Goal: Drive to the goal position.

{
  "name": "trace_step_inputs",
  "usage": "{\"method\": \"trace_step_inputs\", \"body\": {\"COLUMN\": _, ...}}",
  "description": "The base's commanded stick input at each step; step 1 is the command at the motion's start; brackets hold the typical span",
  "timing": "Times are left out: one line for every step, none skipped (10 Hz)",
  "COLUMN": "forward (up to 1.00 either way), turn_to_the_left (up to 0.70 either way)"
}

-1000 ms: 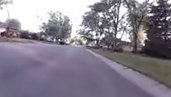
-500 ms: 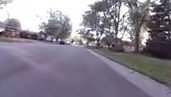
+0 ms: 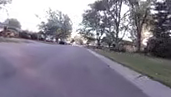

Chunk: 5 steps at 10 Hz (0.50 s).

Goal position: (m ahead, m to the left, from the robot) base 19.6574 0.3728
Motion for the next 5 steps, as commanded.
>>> {"method": "trace_step_inputs", "body": {"forward": 1.0, "turn_to_the_left": 0.0}}
{"method": "trace_step_inputs", "body": {"forward": 1.0, "turn_to_the_left": 0.01}}
{"method": "trace_step_inputs", "body": {"forward": 1.0, "turn_to_the_left": 0.02}}
{"method": "trace_step_inputs", "body": {"forward": 1.0, "turn_to_the_left": 0.0}}
{"method": "trace_step_inputs", "body": {"forward": 1.0, "turn_to_the_left": 0.01}}
